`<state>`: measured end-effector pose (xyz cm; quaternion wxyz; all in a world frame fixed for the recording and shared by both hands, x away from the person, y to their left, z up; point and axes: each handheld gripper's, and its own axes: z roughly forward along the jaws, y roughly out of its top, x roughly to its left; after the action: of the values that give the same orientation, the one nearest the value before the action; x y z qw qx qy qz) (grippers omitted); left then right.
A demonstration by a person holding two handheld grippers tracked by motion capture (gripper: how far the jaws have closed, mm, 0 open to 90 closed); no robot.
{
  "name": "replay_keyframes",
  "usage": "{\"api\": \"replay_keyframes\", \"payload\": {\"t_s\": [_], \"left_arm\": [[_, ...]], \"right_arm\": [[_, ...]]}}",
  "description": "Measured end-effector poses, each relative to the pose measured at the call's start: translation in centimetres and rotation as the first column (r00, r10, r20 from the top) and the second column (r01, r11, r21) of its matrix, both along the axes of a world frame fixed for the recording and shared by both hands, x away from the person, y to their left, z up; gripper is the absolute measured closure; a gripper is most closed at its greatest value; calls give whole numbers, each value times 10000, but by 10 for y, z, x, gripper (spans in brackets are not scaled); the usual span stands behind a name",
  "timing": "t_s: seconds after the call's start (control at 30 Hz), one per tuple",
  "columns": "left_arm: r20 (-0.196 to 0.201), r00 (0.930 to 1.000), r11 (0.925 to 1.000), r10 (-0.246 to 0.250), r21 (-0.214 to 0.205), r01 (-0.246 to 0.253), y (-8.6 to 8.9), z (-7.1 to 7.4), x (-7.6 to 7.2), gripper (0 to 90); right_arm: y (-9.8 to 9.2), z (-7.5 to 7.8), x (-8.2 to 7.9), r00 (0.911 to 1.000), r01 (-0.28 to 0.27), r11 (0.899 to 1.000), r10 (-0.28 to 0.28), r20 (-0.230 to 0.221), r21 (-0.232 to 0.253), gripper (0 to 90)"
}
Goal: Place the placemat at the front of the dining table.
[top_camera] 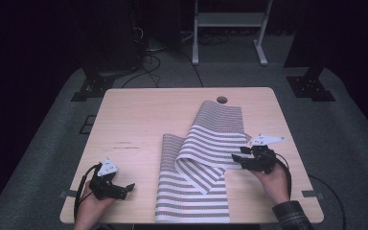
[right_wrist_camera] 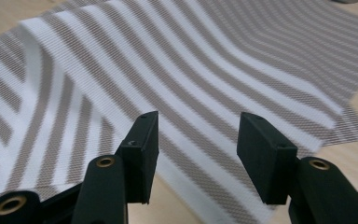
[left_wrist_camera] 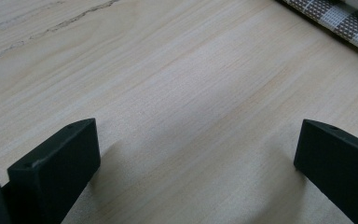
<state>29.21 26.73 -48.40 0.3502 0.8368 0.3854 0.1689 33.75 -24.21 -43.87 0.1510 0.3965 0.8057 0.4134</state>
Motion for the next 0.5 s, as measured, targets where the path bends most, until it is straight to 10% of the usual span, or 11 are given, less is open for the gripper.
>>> {"api": "replay_keyframes", "payload": {"t_s": [0.5], "left_arm": [[8, 10000, 10000, -43, -16, 43, 0, 0, -2, 0]], "right_arm": [[43, -12, -46, 9922, -1237, 9923, 1235, -150, -114, 450]]}}
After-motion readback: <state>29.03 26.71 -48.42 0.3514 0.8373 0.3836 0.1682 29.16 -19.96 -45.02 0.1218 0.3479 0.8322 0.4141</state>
